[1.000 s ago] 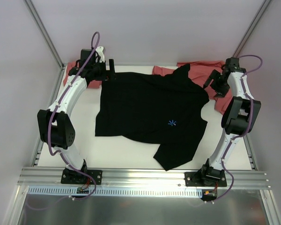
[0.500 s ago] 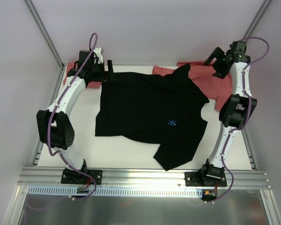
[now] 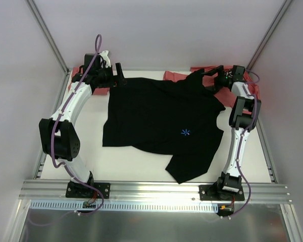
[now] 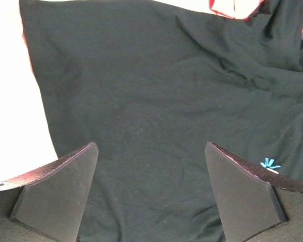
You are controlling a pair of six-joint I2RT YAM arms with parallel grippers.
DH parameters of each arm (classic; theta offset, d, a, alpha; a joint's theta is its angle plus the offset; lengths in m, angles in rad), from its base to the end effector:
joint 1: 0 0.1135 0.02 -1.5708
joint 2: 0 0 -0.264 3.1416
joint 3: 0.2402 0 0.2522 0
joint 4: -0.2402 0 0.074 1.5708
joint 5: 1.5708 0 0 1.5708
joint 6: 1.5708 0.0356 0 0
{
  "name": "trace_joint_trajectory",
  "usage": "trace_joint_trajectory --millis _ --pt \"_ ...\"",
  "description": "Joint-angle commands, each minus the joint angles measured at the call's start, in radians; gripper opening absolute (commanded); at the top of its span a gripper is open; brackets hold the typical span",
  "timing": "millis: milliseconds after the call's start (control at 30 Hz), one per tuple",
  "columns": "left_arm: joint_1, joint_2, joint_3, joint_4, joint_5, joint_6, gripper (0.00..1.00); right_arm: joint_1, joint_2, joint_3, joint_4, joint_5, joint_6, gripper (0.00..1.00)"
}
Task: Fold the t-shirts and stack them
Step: Flatten out the tshirt
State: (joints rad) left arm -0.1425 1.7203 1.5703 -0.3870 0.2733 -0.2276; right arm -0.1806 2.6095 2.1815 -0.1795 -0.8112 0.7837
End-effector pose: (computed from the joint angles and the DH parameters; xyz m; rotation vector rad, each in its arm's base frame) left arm 0.3981 -0.0668 0.3419 0.0754 2.1256 -0.5084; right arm 0.5714 -0.0781 0.1441 0.5717 2.1374 1.2203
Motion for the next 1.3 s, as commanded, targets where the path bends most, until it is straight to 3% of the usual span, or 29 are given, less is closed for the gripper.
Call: trace_joint_trajectory --millis 0,133,233,400,567,833,1033,1267 --pt "0.003 -0.001 0.017 -0.012 0.046 -0.058 0.89 0.036 -0.216 -0.116 -0.023 -0.046 -0.076 1.0" --pt "-0.011 0.015 -0.061 0.013 0.105 -0.095 0.85 0.033 -0.367 -0.094 -0.291 0.027 -0.297 1.0" --pt "-0.038 -0.034 -0.151 0.101 0.104 -0.101 0.86 0.023 -0.44 -0.042 -0.374 0.079 -0.371 1.0" --pt "-0.06 -0.099 -0.171 0.112 0.096 -0.052 0.87 0.007 -0.54 -0.025 -0.469 0.15 -0.443 1.0" --pt "-0.065 -0.197 -0.229 0.088 0.093 -0.01 0.88 0.03 -0.702 -0.214 -0.523 0.187 -0.507 0.99" --pt "-0.071 -0.312 -0.46 0.086 0.113 -0.067 0.88 0.134 -0.913 -0.557 -0.61 0.256 -0.583 1.0" --pt "-0.086 -0.22 -0.481 0.082 0.167 -0.144 0.88 0.248 -0.924 -0.771 -0.601 0.329 -0.638 0.99" --pt "-0.104 -0.028 -0.36 0.05 0.196 -0.203 0.87 0.274 -0.767 -0.79 -0.566 0.334 -0.65 0.99"
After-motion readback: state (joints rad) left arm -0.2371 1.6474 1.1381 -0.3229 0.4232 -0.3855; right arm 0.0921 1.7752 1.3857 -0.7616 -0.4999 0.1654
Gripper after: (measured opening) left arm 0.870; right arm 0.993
